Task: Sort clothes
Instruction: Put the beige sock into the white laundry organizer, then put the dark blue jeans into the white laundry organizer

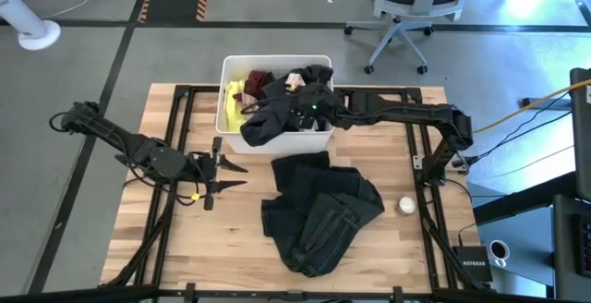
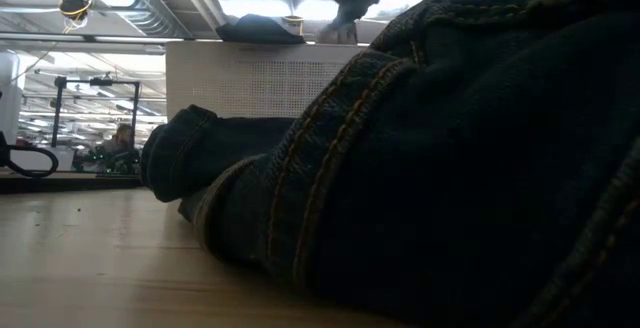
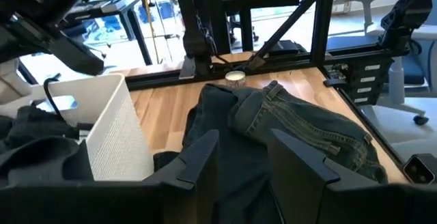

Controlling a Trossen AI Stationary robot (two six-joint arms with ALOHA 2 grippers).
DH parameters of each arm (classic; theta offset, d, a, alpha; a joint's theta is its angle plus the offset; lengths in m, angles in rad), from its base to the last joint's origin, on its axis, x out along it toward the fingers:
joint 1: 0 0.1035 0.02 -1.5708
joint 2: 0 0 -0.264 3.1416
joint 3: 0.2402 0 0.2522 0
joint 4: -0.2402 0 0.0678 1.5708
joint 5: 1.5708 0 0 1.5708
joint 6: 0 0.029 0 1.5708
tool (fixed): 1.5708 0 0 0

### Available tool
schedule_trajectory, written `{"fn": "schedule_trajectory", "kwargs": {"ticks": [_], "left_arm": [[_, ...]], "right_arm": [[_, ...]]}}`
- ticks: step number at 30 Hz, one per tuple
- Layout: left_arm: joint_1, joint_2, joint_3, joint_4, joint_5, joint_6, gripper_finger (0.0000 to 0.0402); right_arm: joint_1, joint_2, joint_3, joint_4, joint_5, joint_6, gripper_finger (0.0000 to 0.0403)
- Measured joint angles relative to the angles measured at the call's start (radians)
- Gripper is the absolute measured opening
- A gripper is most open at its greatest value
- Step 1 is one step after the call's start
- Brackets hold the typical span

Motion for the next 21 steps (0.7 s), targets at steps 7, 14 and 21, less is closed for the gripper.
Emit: {"fn": "schedule_trajectory", "kwargs": {"ticks": [7, 14, 21], "left_arm": [[0.0, 0.003, 0.0, 0.0, 0.0, -0.009, 0.012], [0.0, 0.003, 0.0, -0.036, 0.0, -0.034, 0.012], [0.0, 0.003, 0.0, -0.051, 0.0, -0.052, 0.012]], "right_arm": [[0.019, -0.001, 0.007, -0.031, -0.067, -0.037, 0.0143], [0.102, -0.01, 0.173, -0.213, -0.067, -0.092, 0.0228], [0.335, -0.012, 0.272, -0.415, -0.101, -0.092, 0.0236]]}}
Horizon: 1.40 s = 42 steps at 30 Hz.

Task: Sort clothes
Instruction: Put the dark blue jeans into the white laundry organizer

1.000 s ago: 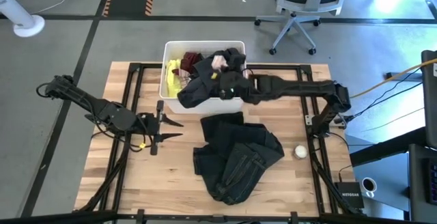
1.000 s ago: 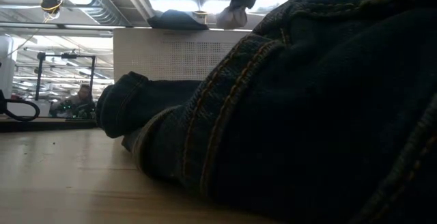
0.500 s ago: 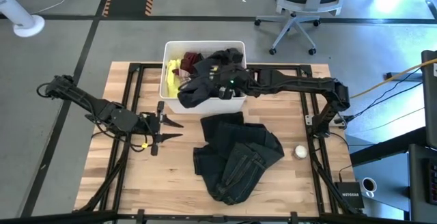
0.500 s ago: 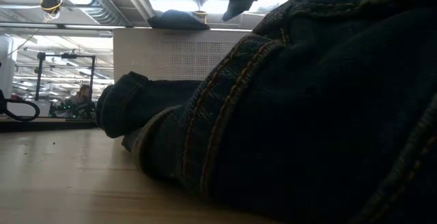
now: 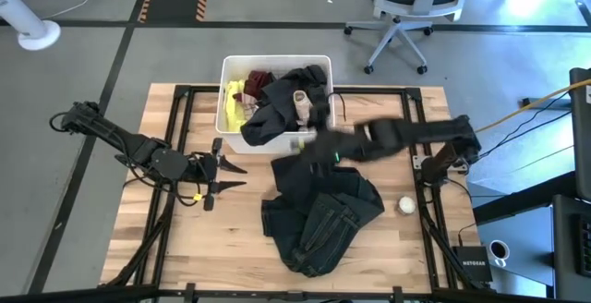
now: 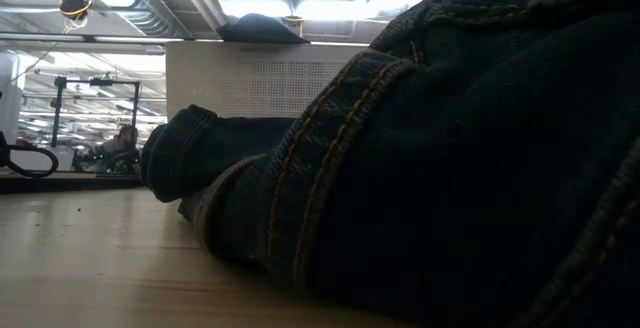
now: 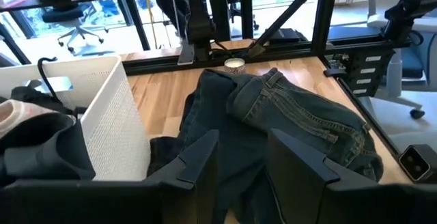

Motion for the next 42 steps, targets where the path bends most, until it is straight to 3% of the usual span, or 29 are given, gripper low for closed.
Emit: {"fn": "schedule_trajectory", "kwargs": {"ticks": [8, 17, 26, 33, 37, 42], "left_arm": [[0.0, 0.006, 0.0, 0.001, 0.0, -0.011, 0.012], [0.001, 0.021, 0.0, 0.009, 0.0, -0.01, 0.012], [0.002, 0.084, 0.0, 0.046, 0.0, 0.007, 0.012], [0.002, 0.147, 0.0, 0.071, 0.0, 0.018, 0.012], [0.003, 0.178, 0.0, 0.098, 0.0, 0.033, 0.012], [0.008, 0.202, 0.0, 0.121, 0.001, 0.07, 0.012]], "right_arm": [[0.289, 0.005, -0.156, -0.081, -0.002, 0.167, 0.0236], [0.559, 0.006, -0.466, 0.038, 0.113, 0.266, 0.0236], [0.67, 0.014, -0.652, 0.375, -0.055, 0.293, 0.0236], [0.724, 0.098, -0.655, 0.357, -0.051, 0.187, 0.0236], [0.722, 0.166, -0.656, 0.348, -0.016, 0.09, 0.0236], [0.722, 0.209, -0.656, 0.351, 0.17, 0.025, 0.0236]]}}
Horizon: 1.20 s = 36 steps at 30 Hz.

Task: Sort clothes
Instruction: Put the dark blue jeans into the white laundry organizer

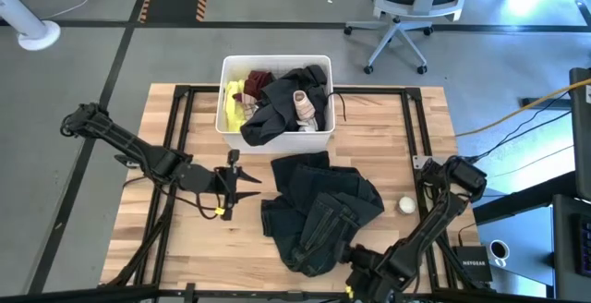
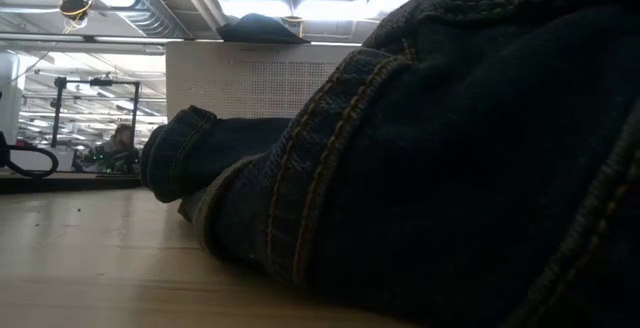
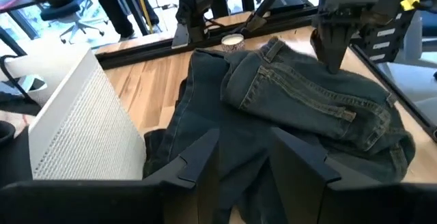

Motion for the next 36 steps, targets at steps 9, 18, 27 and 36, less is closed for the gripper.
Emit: {"fn": "schedule_trajectory", "kwargs": {"ticks": [9, 18, 27, 36], "left_arm": [[0.014, 0.001, 0.0, 0.004, 0.0, -0.001, 0.012], [0.019, 0.001, 0.0, 0.007, 0.0, 0.0, 0.012], [0.019, 0.001, 0.0, 0.023, 0.0, 0.0, 0.012], [0.019, 0.001, 0.0, 0.039, 0.0, 0.0, 0.012]], "right_arm": [[-0.033, 0.001, 0.0, 0.011, 0.094, -0.002, 0.0236], [-0.216, 0.001, 0.0, 0.076, -0.006, -0.002, 0.0236], [-0.416, -0.001, -0.003, 0.095, -0.232, 0.042, 0.0236], [-0.548, -0.008, -0.087, 0.142, -0.497, 0.181, 0.0236]]}}
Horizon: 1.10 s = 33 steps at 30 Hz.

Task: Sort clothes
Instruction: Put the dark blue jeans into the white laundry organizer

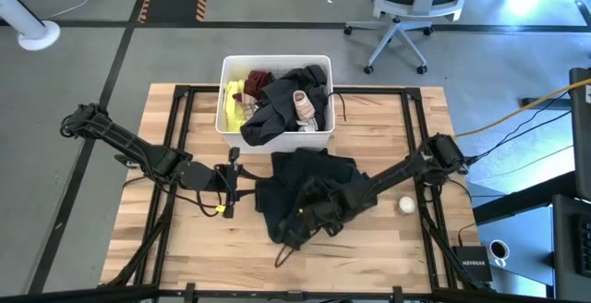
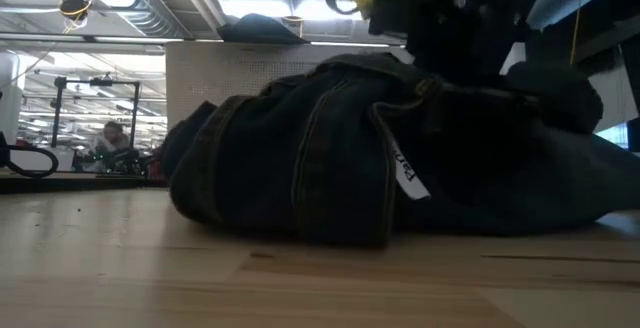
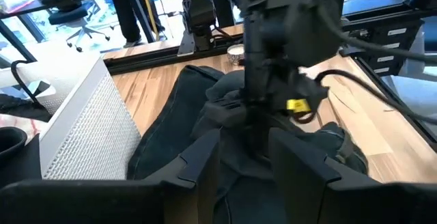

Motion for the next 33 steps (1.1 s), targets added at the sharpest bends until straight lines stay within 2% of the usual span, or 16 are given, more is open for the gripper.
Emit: {"fn": "schedule_trajectory", "kwargs": {"ticks": [7, 10, 13, 18, 19, 22, 26, 30, 33], "left_arm": [[0.0, 0.0, 0.0, 0.0, 0.0, 0.025, 0.012], [0.0, 0.0, 0.0, 0.0, 0.0, 0.026, 0.012], [0.002, 0.0, 0.0, 0.002, 0.0, 0.028, 0.012], [0.003, 0.0, 0.0, 0.003, 0.0, 0.038, 0.012], [0.003, 0.0, 0.0, 0.003, 0.0, 0.038, 0.012], [0.003, 0.0, 0.0, 0.009, 0.0, 0.034, 0.012], [0.002, -0.001, 0.0, 0.006, 0.0, 0.037, 0.012], [0.001, -0.004, 0.0, 0.007, 0.0, 0.035, 0.012], [0.001, -0.006, 0.0, 0.007, 0.0, 0.041, 0.012]], "right_arm": [[-0.035, -0.002, -0.076, 0.088, -0.047, 0.035, 0.0236], [-0.036, 0.008, -0.091, 0.118, -0.072, 0.036, 0.0218], [-0.035, 0.021, -0.091, 0.118, -0.078, 0.039, 0.0168], [-0.028, 0.022, -0.091, 0.121, -0.064, 0.046, 0.0034], [-0.027, 0.019, -0.092, 0.123, -0.061, 0.04, 0.0022], [0.002, 0.0, -0.099, 0.144, -0.063, 0.018, 0.0029], [0.064, -0.066, -0.104, 0.125, 0.002, 0.026, 0.0019], [0.132, -0.186, -0.106, 0.102, 0.038, 0.036, 0.0018], [0.176, -0.283, -0.104, 0.101, 0.127, 0.05, 0.0018]]}}
